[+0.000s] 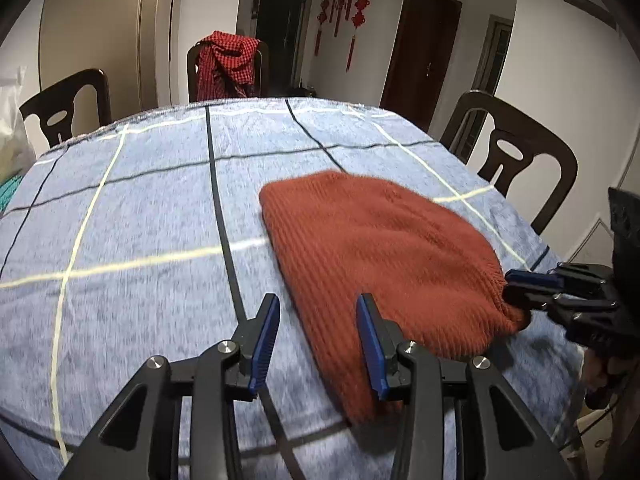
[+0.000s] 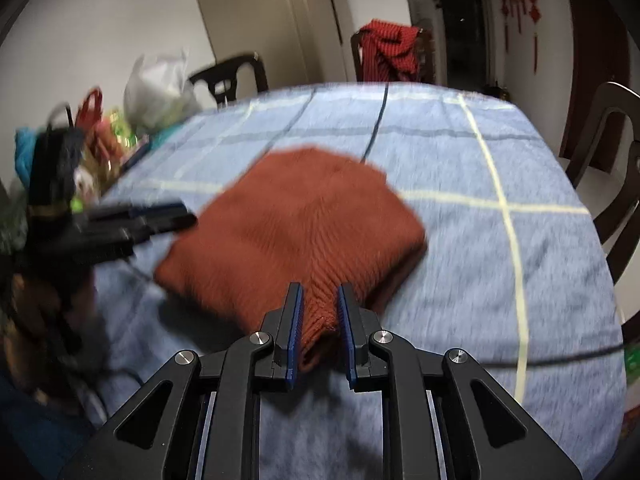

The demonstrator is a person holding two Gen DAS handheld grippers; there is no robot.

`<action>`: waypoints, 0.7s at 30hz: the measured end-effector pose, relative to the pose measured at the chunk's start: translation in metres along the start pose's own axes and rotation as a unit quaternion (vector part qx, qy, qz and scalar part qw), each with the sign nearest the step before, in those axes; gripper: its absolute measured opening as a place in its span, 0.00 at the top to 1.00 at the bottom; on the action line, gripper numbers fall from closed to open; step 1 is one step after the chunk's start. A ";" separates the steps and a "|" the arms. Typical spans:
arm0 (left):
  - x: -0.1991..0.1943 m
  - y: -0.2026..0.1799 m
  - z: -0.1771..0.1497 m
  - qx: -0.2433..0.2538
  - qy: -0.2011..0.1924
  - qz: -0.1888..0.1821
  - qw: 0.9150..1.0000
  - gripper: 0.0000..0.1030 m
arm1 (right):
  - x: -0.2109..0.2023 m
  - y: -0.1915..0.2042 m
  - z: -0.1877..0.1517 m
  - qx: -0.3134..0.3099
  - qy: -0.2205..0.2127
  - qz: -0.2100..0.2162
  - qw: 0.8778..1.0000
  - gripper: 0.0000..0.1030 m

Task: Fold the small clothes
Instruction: 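Grasp the end of the folded sweater with the right gripper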

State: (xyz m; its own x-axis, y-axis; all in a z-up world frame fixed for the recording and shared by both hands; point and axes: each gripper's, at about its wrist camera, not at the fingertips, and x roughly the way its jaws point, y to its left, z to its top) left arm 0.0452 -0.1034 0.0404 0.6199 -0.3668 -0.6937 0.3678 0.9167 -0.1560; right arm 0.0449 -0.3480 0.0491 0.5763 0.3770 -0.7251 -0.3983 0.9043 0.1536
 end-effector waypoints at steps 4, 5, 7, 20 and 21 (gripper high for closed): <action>0.003 0.004 0.001 -0.011 0.001 -0.010 1.000 0.58 | 0.001 -0.013 0.001 0.038 -0.003 0.006 0.999 0.83; 0.004 0.006 0.003 -0.014 0.001 -0.012 1.000 0.58 | -0.002 -0.017 0.005 0.051 -0.011 0.004 0.999 0.83; 0.006 0.009 0.006 -0.020 0.001 -0.017 1.000 0.57 | -0.003 -0.025 0.010 0.078 -0.021 0.011 0.997 0.75; 0.034 0.022 0.013 -0.075 0.022 -0.064 0.995 0.44 | 0.041 -0.074 0.015 0.225 -0.001 0.101 0.969 0.53; 0.037 0.022 0.014 -0.078 0.025 -0.069 0.994 0.44 | 0.041 -0.074 0.016 0.226 -0.001 0.103 0.969 0.53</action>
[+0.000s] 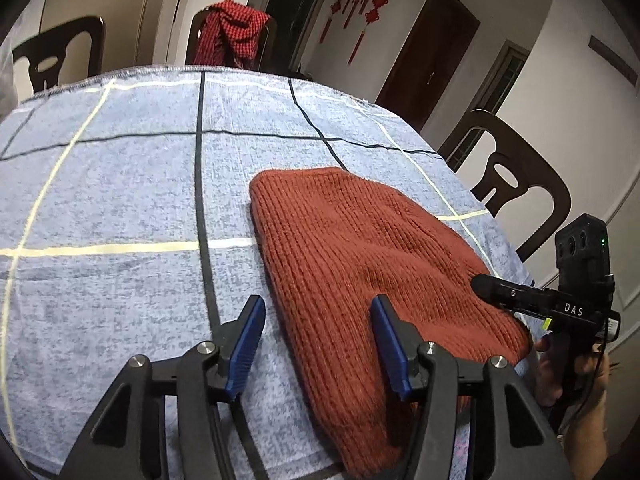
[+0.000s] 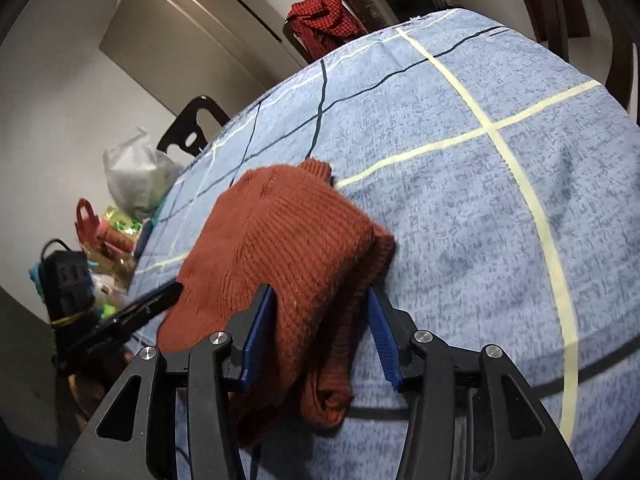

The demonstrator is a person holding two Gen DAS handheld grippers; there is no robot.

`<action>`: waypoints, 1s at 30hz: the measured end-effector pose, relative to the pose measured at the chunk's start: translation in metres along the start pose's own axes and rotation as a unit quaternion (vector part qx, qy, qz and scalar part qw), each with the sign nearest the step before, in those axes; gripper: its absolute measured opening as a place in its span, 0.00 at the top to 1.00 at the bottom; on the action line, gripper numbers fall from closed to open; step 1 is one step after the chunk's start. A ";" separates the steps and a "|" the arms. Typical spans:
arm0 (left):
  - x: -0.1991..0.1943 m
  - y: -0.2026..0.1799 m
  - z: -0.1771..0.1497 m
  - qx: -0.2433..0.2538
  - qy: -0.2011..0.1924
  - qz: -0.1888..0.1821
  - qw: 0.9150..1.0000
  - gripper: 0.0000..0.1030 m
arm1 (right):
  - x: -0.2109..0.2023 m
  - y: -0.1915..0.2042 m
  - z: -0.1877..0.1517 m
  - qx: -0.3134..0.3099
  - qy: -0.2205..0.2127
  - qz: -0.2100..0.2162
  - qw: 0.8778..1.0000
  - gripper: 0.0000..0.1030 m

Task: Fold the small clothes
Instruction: 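Grasp the end of the folded sweater with the right gripper, then lift the held end with the right gripper and fold it over the sweater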

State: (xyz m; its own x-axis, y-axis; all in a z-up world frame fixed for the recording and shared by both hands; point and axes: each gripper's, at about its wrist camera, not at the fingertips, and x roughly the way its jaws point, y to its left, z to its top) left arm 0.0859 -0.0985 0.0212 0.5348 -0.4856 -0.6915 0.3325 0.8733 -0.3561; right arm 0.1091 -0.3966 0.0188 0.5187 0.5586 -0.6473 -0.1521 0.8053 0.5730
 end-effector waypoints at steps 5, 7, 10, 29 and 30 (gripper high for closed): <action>0.007 -0.004 -0.002 -0.002 0.009 -0.011 1.000 0.44 | 0.004 -0.002 0.004 0.008 0.005 0.013 1.000 0.53; 0.007 -0.006 -0.005 0.002 0.007 -0.010 1.000 0.44 | 0.004 0.000 0.002 0.003 0.008 0.017 1.000 0.53; 0.006 -0.006 -0.007 0.003 0.005 -0.008 1.000 0.44 | 0.002 -0.003 0.000 0.010 0.008 0.028 1.000 0.53; -0.020 -0.024 0.011 0.052 -0.024 -0.019 0.998 0.70 | -0.009 0.043 0.016 -0.048 -0.006 0.048 0.998 0.76; -0.023 -0.025 0.011 0.056 -0.026 -0.021 0.998 0.70 | -0.010 0.047 0.016 -0.052 -0.006 0.049 0.997 0.76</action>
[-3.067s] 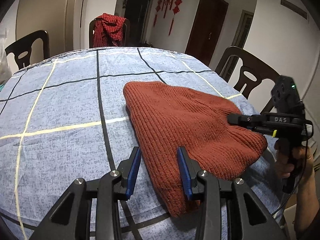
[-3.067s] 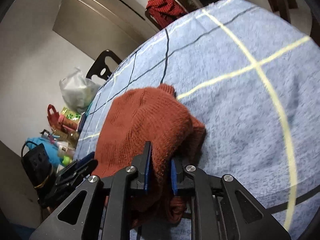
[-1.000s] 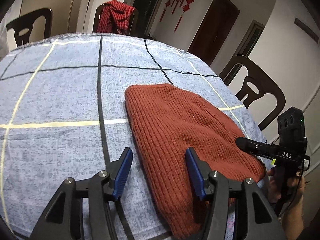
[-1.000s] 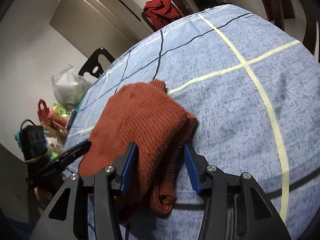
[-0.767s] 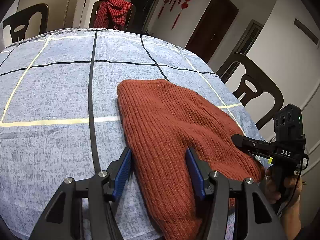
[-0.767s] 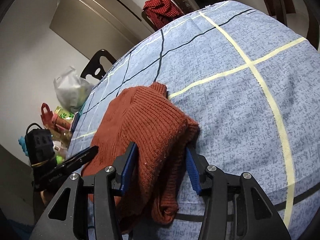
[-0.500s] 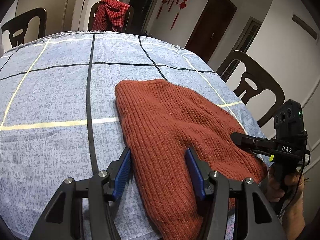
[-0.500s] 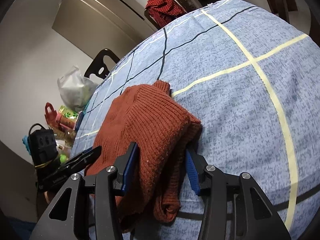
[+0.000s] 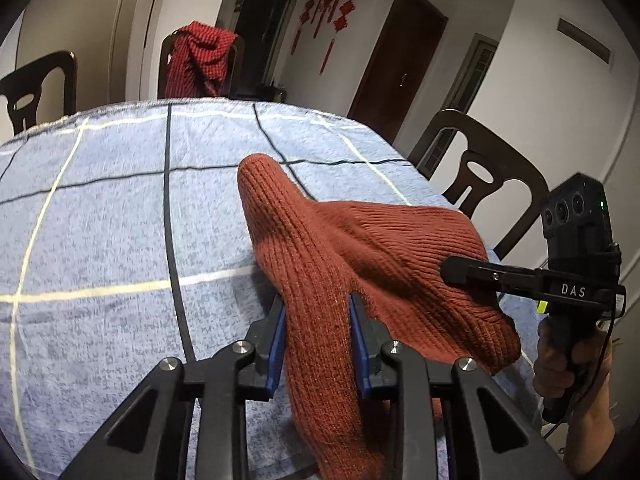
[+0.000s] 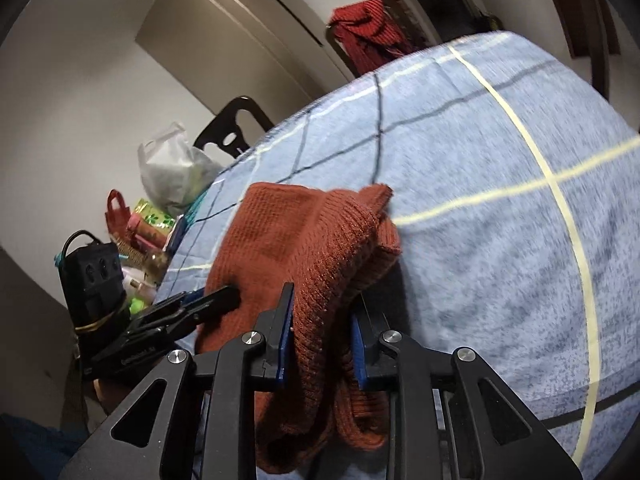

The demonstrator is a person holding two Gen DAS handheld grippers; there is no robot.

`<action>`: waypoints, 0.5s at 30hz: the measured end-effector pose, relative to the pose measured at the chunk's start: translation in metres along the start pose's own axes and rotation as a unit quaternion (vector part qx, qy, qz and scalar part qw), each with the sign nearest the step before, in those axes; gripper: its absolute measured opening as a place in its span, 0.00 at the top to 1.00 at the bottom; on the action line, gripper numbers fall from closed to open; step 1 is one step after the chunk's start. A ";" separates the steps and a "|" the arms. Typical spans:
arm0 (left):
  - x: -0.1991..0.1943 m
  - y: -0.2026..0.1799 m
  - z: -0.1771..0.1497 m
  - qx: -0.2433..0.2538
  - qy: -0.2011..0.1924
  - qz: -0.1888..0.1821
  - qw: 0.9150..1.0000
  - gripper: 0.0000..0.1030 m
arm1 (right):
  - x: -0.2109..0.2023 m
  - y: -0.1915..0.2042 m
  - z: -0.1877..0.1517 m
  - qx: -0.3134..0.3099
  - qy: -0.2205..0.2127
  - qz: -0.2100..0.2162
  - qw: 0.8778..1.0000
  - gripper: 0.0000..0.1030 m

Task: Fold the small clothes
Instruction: 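Lift the held end with the right gripper and fold it over the sweater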

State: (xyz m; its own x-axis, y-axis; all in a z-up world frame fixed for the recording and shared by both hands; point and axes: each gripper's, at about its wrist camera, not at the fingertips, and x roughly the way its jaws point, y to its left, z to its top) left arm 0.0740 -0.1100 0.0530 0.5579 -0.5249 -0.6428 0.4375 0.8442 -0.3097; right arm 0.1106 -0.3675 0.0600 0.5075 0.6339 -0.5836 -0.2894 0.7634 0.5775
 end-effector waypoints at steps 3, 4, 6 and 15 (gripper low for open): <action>-0.010 0.000 0.003 0.007 -0.010 0.000 1.000 0.71 | 0.001 0.010 0.004 -0.009 -0.001 0.007 1.000 0.77; -0.015 0.002 0.004 0.007 -0.015 0.000 1.000 0.71 | 0.002 0.015 0.005 -0.013 -0.002 0.010 1.000 0.77; -0.025 0.008 0.007 0.005 -0.024 0.001 1.000 0.71 | 0.004 0.024 0.008 -0.020 -0.004 0.020 1.000 0.77; -0.073 0.071 0.014 -0.023 -0.049 0.031 0.998 0.71 | 0.054 0.072 0.025 -0.046 0.007 0.085 0.995 0.77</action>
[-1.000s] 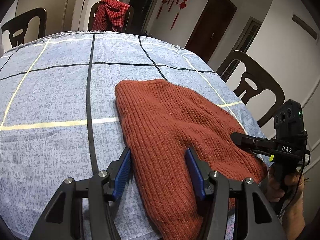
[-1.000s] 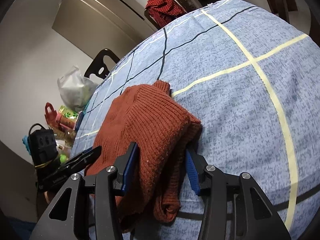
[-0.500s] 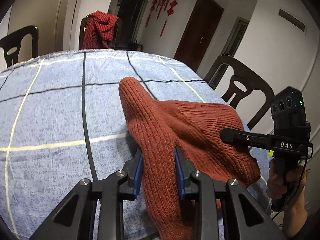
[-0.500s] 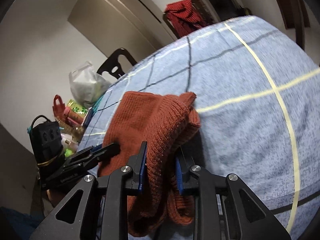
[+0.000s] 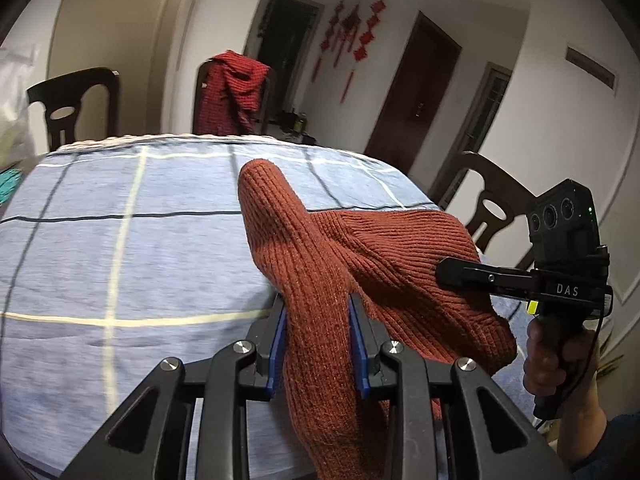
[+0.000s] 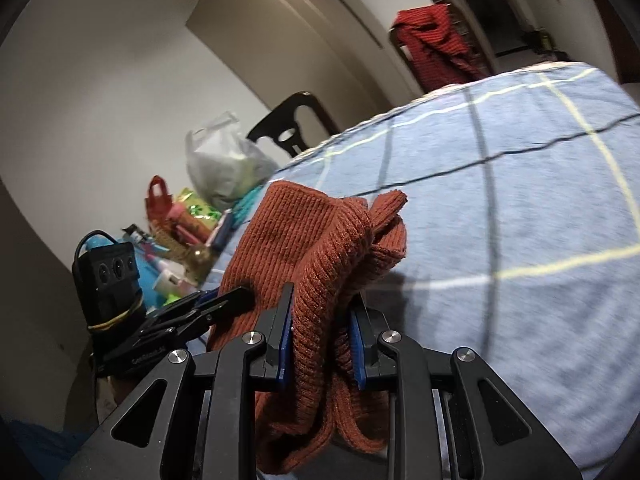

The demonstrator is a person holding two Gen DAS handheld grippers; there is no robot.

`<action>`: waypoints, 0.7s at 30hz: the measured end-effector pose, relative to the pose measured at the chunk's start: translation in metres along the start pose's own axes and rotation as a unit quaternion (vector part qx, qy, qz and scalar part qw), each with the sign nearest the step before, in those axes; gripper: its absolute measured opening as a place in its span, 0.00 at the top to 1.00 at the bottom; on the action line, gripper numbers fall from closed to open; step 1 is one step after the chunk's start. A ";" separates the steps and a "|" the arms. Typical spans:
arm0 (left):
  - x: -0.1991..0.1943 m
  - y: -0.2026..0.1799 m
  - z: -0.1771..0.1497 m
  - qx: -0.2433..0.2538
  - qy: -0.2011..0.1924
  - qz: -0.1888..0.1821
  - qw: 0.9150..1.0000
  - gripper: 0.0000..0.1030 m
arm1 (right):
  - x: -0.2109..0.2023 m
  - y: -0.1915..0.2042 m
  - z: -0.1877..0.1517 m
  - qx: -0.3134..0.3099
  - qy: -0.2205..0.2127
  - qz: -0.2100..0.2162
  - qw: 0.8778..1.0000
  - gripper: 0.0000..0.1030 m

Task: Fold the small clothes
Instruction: 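Lift the held end with the right gripper and fold it over the sweater, then lay the folded end down, open the right gripper and pull back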

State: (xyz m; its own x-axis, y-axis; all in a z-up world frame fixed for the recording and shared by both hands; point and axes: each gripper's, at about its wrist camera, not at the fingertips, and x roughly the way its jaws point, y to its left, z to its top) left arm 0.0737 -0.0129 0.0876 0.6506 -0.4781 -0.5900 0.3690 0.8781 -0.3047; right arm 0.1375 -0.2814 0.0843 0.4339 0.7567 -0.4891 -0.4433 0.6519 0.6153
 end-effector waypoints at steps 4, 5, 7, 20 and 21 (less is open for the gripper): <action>-0.007 0.031 0.002 -0.015 -0.004 0.031 0.999 0.71 | 0.032 0.010 0.004 0.000 0.016 0.021 1.000 0.77; -0.008 0.037 0.002 -0.018 -0.004 0.036 0.999 0.71 | 0.040 0.011 0.005 0.000 0.020 0.024 1.000 0.77; -0.006 0.048 0.001 -0.023 -0.002 0.041 0.999 0.71 | 0.052 0.009 0.004 0.003 0.029 0.029 0.999 0.77; 0.013 0.089 -0.033 -0.056 0.019 0.091 0.994 0.66 | 0.061 -0.012 -0.015 -0.017 0.056 -0.071 0.996 0.72; 0.011 0.085 -0.032 -0.051 0.017 0.099 0.994 0.66 | 0.055 -0.006 -0.015 -0.033 0.051 -0.079 0.995 0.72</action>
State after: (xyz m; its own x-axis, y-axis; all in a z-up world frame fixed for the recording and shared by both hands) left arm 0.0912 0.0570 0.0311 0.6802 -0.2956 -0.6708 0.1657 0.9534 -0.2522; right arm 0.1522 -0.2429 0.0450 0.4226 0.6430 -0.6388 -0.4270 0.7629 0.4854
